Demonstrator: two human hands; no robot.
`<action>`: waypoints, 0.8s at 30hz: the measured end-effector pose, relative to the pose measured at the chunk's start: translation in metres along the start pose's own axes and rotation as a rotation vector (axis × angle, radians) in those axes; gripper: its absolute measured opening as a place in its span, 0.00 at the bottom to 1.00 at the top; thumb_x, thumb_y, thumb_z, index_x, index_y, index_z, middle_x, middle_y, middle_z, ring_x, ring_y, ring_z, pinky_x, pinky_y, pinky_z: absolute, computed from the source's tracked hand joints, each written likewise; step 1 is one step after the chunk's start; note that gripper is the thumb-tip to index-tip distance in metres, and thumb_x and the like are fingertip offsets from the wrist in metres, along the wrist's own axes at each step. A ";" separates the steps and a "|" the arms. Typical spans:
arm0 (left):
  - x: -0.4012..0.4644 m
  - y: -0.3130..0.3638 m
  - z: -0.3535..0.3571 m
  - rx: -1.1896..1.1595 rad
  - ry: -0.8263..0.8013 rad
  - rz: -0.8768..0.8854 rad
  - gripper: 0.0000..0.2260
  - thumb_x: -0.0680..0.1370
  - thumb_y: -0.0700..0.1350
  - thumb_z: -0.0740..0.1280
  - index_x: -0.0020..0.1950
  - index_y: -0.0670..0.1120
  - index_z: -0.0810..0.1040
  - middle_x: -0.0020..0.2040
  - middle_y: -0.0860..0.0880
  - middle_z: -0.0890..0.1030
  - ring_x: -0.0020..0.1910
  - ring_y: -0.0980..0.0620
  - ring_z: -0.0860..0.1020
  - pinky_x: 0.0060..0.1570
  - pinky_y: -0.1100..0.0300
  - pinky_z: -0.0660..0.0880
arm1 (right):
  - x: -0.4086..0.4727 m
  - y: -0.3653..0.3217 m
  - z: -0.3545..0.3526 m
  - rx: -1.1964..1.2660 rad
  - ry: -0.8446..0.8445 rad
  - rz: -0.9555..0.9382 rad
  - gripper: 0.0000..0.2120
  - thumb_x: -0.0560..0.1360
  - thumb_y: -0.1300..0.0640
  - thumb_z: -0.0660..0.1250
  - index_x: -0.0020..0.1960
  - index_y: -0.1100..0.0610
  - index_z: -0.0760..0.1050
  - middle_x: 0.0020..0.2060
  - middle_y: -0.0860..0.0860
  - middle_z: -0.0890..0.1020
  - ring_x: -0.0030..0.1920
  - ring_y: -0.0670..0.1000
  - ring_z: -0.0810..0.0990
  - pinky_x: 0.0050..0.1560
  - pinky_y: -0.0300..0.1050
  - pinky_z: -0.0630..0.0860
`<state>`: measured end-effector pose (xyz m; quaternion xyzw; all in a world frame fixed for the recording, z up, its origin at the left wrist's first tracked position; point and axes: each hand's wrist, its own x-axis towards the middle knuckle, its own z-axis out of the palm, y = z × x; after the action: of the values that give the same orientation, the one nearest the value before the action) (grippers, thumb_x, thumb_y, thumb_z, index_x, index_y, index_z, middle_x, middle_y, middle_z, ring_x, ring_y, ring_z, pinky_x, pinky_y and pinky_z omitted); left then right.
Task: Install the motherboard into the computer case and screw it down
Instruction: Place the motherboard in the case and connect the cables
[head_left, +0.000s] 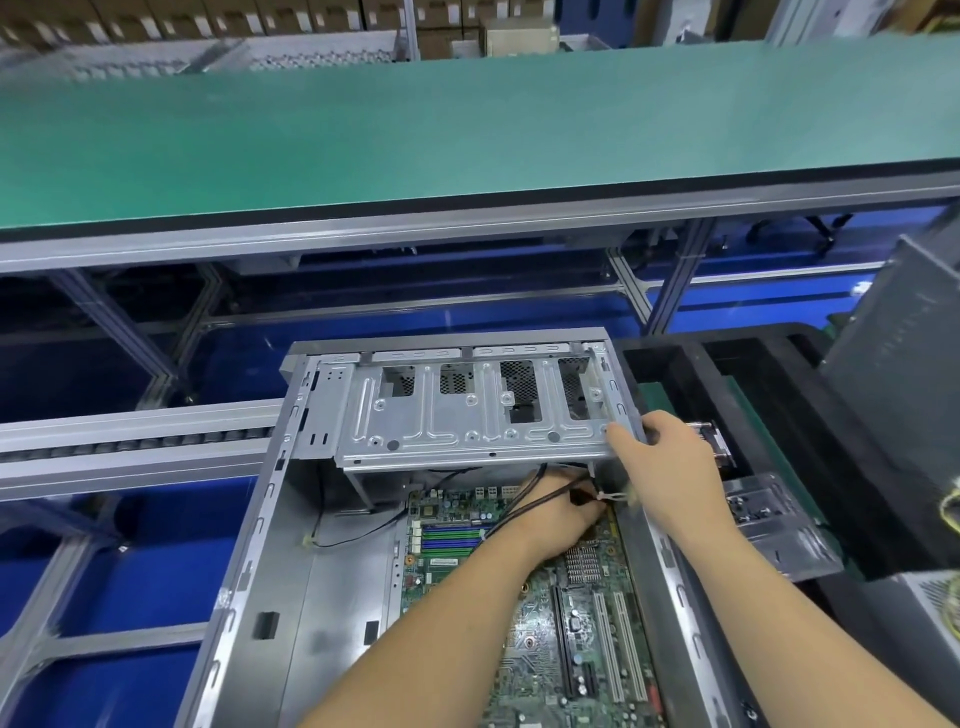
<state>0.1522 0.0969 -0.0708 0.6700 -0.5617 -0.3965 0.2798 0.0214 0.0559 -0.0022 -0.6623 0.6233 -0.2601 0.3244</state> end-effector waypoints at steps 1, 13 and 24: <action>0.001 0.001 -0.001 -0.017 0.008 0.000 0.09 0.75 0.47 0.68 0.35 0.52 0.74 0.32 0.54 0.77 0.31 0.57 0.74 0.33 0.59 0.72 | 0.000 0.000 0.000 0.003 0.000 -0.003 0.14 0.76 0.43 0.66 0.43 0.52 0.70 0.31 0.47 0.74 0.30 0.48 0.72 0.32 0.46 0.67; 0.004 -0.007 -0.006 -0.206 -0.020 -0.219 0.08 0.77 0.50 0.69 0.41 0.49 0.74 0.29 0.52 0.74 0.21 0.58 0.71 0.22 0.67 0.66 | 0.004 0.021 -0.009 0.376 -0.061 0.135 0.14 0.83 0.46 0.63 0.44 0.49 0.82 0.38 0.43 0.85 0.38 0.39 0.82 0.41 0.40 0.74; 0.000 -0.005 -0.004 -0.019 -0.021 -0.076 0.05 0.78 0.48 0.67 0.42 0.52 0.77 0.33 0.51 0.77 0.26 0.56 0.72 0.23 0.65 0.69 | -0.012 0.049 0.009 0.375 -0.030 0.175 0.16 0.82 0.64 0.62 0.40 0.50 0.79 0.39 0.44 0.82 0.40 0.42 0.77 0.32 0.25 0.70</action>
<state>0.1582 0.0978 -0.0723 0.6838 -0.5352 -0.4193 0.2649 -0.0052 0.0681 -0.0447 -0.5374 0.6142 -0.3324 0.4728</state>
